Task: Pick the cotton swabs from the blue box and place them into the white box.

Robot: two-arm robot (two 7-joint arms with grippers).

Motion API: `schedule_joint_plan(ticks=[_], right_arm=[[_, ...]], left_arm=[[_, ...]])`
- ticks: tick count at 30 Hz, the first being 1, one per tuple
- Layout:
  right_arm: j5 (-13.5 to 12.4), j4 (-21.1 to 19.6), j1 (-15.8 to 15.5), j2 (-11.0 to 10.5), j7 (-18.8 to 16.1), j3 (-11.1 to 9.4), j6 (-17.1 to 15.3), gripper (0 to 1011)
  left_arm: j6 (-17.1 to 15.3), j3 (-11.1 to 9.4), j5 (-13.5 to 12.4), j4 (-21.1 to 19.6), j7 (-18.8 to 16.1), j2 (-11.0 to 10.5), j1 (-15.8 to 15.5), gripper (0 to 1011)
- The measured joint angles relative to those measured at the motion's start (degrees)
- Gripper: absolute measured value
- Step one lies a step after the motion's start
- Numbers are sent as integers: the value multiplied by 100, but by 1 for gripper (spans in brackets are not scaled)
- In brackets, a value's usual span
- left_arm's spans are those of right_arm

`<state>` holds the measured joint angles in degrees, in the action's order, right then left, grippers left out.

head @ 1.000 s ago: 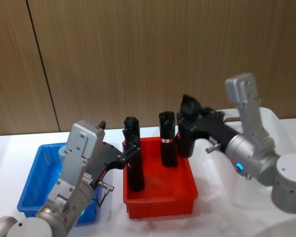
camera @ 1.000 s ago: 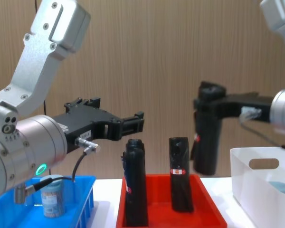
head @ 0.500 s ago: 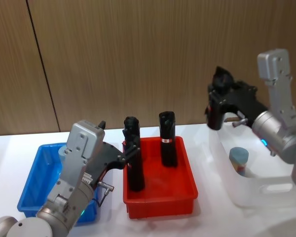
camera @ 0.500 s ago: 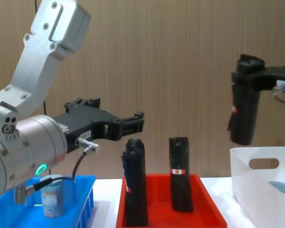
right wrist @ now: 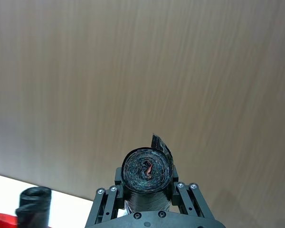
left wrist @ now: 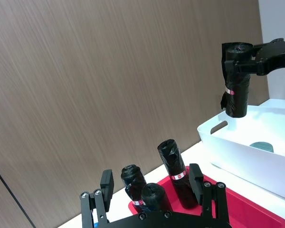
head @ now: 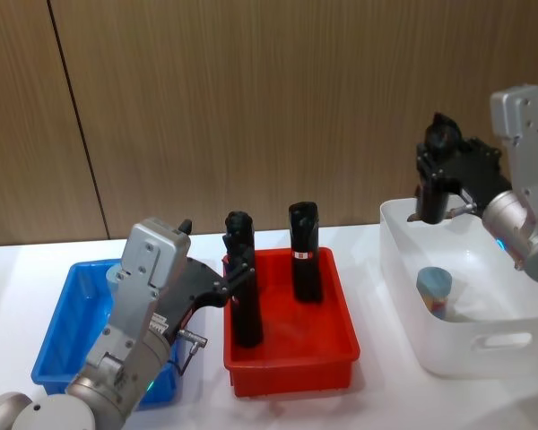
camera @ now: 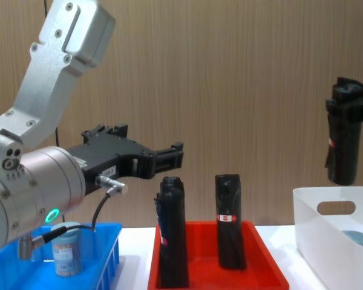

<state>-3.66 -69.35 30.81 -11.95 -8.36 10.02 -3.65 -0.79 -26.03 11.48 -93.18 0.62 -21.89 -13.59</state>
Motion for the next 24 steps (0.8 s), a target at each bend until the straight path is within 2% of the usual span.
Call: schedule_joint_plan(ticks=[9,12,14,16,24], right_arm=[[179,718,281,43,157,-24,246,525],[224,955,371,57,199,-33,324,646],[256,1096,426,66,215,-38,373,665],[273,1227,476,75,230,-42,415,732],[335,1452,550,82,245,-57,538,965]], left_arm=[[0,0,0,0,0,0,0,1004],[0,0,0,0,0,0,0,1004],[0,0,0,0,0,0,0,1004],[0,0,0,0,0,0,0,1004],[0,0,0,0,0,0,0,1004]])
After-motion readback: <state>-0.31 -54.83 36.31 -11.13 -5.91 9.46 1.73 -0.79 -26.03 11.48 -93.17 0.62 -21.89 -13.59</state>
